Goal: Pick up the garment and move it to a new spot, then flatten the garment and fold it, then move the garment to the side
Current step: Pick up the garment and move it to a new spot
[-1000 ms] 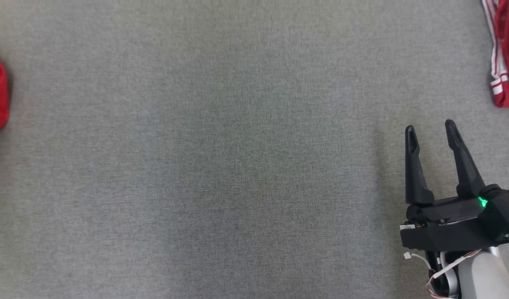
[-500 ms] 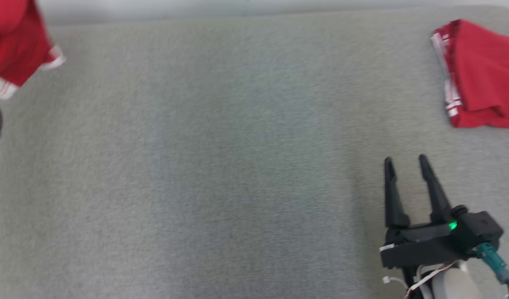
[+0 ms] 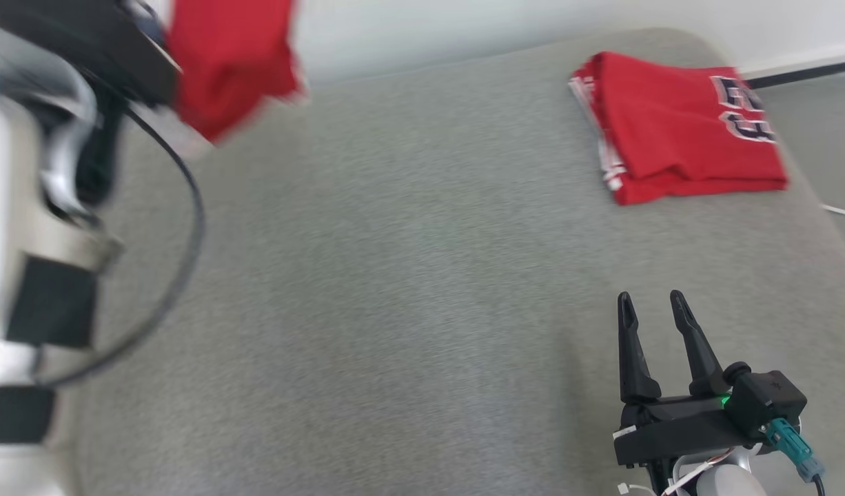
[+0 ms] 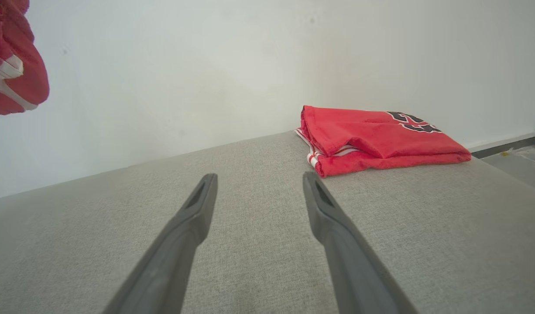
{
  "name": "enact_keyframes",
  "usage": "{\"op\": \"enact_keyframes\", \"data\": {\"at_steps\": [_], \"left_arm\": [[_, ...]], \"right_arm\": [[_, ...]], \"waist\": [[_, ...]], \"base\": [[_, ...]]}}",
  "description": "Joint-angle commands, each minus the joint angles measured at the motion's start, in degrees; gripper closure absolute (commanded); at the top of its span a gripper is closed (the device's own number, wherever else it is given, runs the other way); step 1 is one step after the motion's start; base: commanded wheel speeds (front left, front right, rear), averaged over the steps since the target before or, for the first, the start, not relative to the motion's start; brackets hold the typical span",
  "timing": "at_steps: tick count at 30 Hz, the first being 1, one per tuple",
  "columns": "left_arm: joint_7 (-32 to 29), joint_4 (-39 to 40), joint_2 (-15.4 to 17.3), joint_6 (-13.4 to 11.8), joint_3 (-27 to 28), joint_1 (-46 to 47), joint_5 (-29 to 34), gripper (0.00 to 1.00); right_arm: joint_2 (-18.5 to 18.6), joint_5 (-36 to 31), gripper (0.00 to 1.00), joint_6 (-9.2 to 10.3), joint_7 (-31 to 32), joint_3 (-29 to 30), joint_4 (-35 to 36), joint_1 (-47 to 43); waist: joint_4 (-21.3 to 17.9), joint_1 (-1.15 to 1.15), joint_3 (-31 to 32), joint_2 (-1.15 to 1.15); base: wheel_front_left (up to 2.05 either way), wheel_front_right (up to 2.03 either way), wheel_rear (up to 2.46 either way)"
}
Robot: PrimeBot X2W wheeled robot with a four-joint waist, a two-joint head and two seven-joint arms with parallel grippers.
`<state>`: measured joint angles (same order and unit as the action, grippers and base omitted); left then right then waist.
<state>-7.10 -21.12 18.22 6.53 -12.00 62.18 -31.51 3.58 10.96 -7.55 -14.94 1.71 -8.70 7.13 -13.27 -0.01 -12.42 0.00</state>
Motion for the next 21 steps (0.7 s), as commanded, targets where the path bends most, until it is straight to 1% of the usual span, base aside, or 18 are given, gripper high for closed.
{"op": "enact_keyframes", "data": {"at_steps": [1,6,7,8,10,13,16,19,21], "left_arm": [[-0.07,1.52,-1.30,-0.49,-0.89,-2.88,-0.34,1.00],[-0.03,4.91,-4.15,-1.55,-3.32,-10.38,-0.80,1.00],[0.44,5.75,-5.60,-2.24,-4.09,-13.89,-1.39,1.00],[0.44,5.75,-5.60,-2.24,-4.09,-13.89,-1.39,1.00],[0.73,5.70,-6.63,-2.78,-4.62,-17.46,-2.22,1.00],[2.07,4.01,-7.48,-3.35,-5.42,-22.88,-2.18,1.00],[3.60,1.48,-8.11,-3.39,-6.40,-27.45,-2.02,1.00],[4.98,-1.83,-9.25,-3.12,-7.60,-32.06,-2.58,1.00],[5.75,-4.22,-9.32,-2.83,-8.55,-34.31,-2.06,1.00]], "right_arm": [[-0.50,0.35,0.00,0.15,-0.28,0.10,0.17,-0.91],[-0.67,0.60,0.00,0.15,-0.29,0.29,0.64,-1.81],[-0.72,0.51,0.00,0.15,-0.30,0.45,0.85,-2.21],[-0.72,0.51,0.00,0.15,-0.30,0.45,0.85,-2.21],[-0.75,0.60,0.00,0.15,-0.30,0.43,0.95,-2.35],[-0.79,0.73,0.00,0.15,-0.29,-0.01,0.83,-2.21],[-0.80,1.06,0.00,0.15,-0.31,-0.34,0.61,-1.82],[-0.82,1.34,0.00,0.15,-0.31,-0.58,0.36,-1.71],[-0.82,1.35,0.00,0.15,-0.31,-0.65,0.07,-1.52]], "waist": [[-4.76,0.01,3.26,0.00],[-7.00,0.01,4.30,0.00],[-7.36,0.01,4.49,0.00],[-7.36,0.01,4.49,0.00],[-7.72,0.01,4.48,0.00],[-8.28,0.01,4.38,0.00],[-8.65,0.01,4.28,0.00],[-8.82,0.01,4.33,0.00],[-8.86,0.01,4.42,0.00]], "base": [[0.00,0.00,0.00],[0.00,0.00,0.00],[0.00,0.00,0.00],[0.00,0.00,0.00],[0.00,0.00,0.00],[0.00,0.00,0.00],[0.00,0.00,0.00],[0.00,0.00,0.00],[0.00,0.00,0.00]]}}
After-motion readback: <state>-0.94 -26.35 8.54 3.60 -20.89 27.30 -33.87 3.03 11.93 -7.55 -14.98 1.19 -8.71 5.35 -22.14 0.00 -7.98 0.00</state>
